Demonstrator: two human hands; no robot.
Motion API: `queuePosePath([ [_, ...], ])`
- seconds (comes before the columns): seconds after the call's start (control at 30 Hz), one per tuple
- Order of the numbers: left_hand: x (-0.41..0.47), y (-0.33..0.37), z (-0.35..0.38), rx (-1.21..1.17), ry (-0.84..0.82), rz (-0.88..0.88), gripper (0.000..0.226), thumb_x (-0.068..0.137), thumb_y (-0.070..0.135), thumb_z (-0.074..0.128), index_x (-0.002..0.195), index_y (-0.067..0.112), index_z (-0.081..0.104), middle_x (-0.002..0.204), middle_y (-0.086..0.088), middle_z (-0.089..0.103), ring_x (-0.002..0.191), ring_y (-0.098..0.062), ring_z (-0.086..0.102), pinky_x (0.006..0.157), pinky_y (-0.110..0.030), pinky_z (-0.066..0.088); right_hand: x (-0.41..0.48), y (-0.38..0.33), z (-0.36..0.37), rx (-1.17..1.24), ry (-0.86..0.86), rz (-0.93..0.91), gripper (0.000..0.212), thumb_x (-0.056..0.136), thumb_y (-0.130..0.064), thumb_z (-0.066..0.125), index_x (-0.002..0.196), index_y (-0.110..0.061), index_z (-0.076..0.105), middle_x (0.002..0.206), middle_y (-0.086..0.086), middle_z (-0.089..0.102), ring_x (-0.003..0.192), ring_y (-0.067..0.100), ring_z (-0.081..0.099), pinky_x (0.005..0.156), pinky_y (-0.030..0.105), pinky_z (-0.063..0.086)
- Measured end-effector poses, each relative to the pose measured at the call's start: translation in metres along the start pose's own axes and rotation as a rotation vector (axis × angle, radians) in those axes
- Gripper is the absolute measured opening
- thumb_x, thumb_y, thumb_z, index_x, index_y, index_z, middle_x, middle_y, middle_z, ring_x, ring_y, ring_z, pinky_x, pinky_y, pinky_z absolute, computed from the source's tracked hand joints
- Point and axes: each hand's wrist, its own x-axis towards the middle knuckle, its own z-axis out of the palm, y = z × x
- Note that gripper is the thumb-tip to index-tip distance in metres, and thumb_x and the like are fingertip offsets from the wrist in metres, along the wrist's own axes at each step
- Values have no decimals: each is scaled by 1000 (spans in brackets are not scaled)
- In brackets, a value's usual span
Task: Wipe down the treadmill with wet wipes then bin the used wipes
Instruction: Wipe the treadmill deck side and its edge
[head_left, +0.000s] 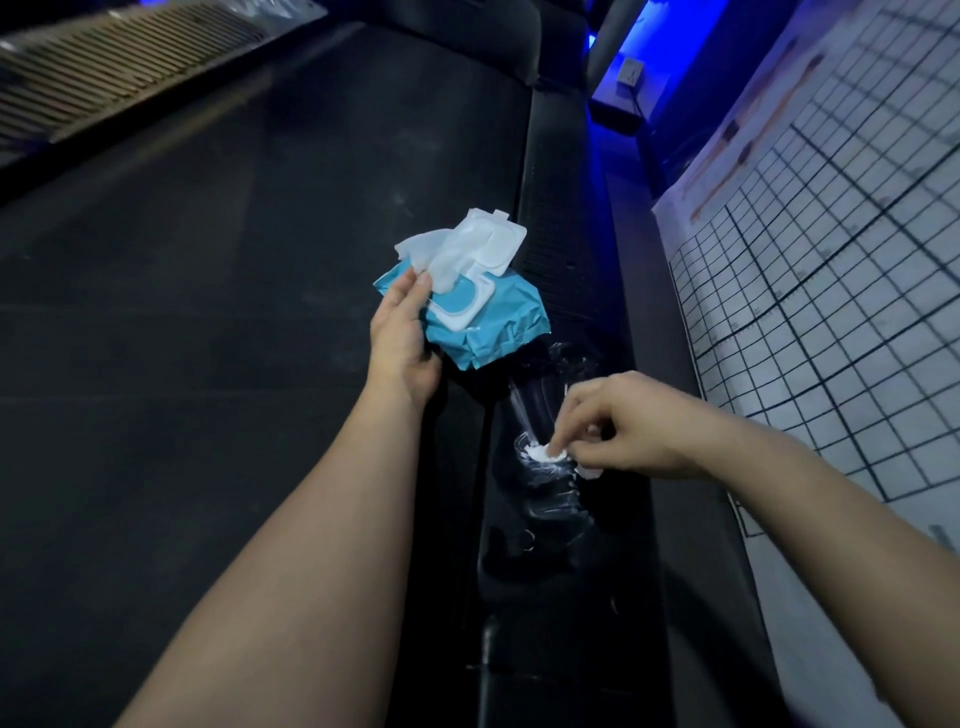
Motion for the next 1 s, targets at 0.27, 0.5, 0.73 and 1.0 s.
queuePosePath([
  [0.27, -5, 2, 2, 25, -8, 11, 33, 103, 7, 64, 135, 8, 64, 127, -15, 75, 119, -32, 71, 107, -57, 53, 45, 7, 16, 107, 458, 155, 20, 92, -16, 67, 99, -31, 79, 99, -12, 69, 97, 8, 61, 90, 26, 48],
  [0.5, -2, 2, 3, 74, 7, -18, 38, 102, 7, 66, 139, 8, 62, 126, -14, 75, 116, -33, 73, 105, -59, 55, 20, -1, 29, 7, 226, -91, 24, 92, -8, 66, 102, -24, 81, 102, -16, 65, 88, -3, 58, 85, 12, 42],
  [0.73, -4, 4, 5, 68, 20, -22, 38, 103, 5, 64, 140, 8, 61, 126, -15, 75, 114, -34, 74, 103, -60, 55, -21, -5, 23, 195, 27, -47, 24, 93, -12, 67, 97, -32, 79, 100, -10, 65, 86, 11, 65, 83, 29, 53],
  [1.0, -7, 3, 8, 29, 36, 0, 18, 102, 4, 64, 117, 13, 69, 119, -13, 78, 112, -32, 75, 104, -59, 55, 9, 7, 33, 30, 353, 85, 24, 97, -11, 58, 109, -23, 75, 108, -12, 59, 103, 7, 55, 95, 22, 43],
])
